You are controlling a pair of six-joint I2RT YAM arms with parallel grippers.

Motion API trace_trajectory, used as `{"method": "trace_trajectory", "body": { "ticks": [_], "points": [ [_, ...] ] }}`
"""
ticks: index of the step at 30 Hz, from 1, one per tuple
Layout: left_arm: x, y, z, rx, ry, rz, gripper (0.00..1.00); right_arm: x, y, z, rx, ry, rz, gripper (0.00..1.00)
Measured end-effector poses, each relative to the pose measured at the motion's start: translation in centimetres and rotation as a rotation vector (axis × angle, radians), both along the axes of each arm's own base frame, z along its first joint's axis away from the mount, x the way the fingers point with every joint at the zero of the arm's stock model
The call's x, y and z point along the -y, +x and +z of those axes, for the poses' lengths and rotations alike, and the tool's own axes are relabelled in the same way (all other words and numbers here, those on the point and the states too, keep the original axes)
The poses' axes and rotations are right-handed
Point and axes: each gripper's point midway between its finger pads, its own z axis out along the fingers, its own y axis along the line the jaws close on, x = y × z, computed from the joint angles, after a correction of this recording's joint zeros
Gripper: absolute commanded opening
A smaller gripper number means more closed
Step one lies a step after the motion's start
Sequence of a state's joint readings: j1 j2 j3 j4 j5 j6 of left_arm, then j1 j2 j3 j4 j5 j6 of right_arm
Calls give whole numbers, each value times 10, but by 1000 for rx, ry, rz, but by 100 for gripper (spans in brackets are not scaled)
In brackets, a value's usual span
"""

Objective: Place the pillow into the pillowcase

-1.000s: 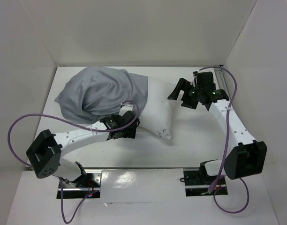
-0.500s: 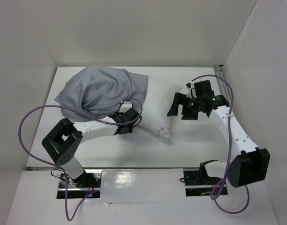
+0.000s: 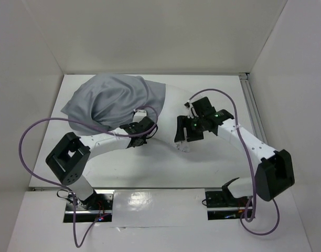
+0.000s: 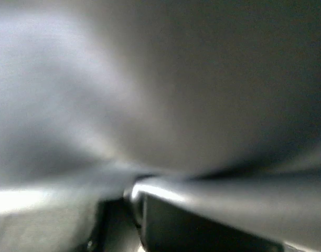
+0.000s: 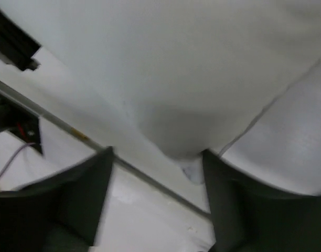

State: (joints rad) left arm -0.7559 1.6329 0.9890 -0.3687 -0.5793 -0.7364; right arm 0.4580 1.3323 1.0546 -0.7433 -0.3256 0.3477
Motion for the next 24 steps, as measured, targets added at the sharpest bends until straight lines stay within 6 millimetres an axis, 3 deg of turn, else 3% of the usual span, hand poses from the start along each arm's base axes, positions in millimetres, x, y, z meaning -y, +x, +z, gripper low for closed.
{"method": "trace_trajectory", "body": {
  "ticks": [1,2,5,8,13,15,17,21,24],
  "points": [
    [-1,0,4,4,-2,-2,0,-5,4,-5,5,-4,8,9],
    [-1,-1,9,9,-8,-5,0,-7,11,-12,8,-21,0,0],
    [6,2,40,51,-46,-42,0,-6,24,-27,1,-70,-31,0],
    [34,10,87,110,-131,-117,0,-7,36,-19,35,-73,-43,0],
    [110,6,172,159,-279,-330,0,-27,73,23,166,20,-81,0],
    [147,-2,209,185,-352,-445,0,-28,82,32,191,48,-104,0],
    [171,-16,239,191,-413,-553,0,-25,88,38,199,70,-128,0],
    [173,-34,287,191,-443,-665,0,-13,85,57,217,112,-149,0],
    [166,-46,325,208,-483,-706,0,-6,64,95,279,164,-138,0]
  ]
}}
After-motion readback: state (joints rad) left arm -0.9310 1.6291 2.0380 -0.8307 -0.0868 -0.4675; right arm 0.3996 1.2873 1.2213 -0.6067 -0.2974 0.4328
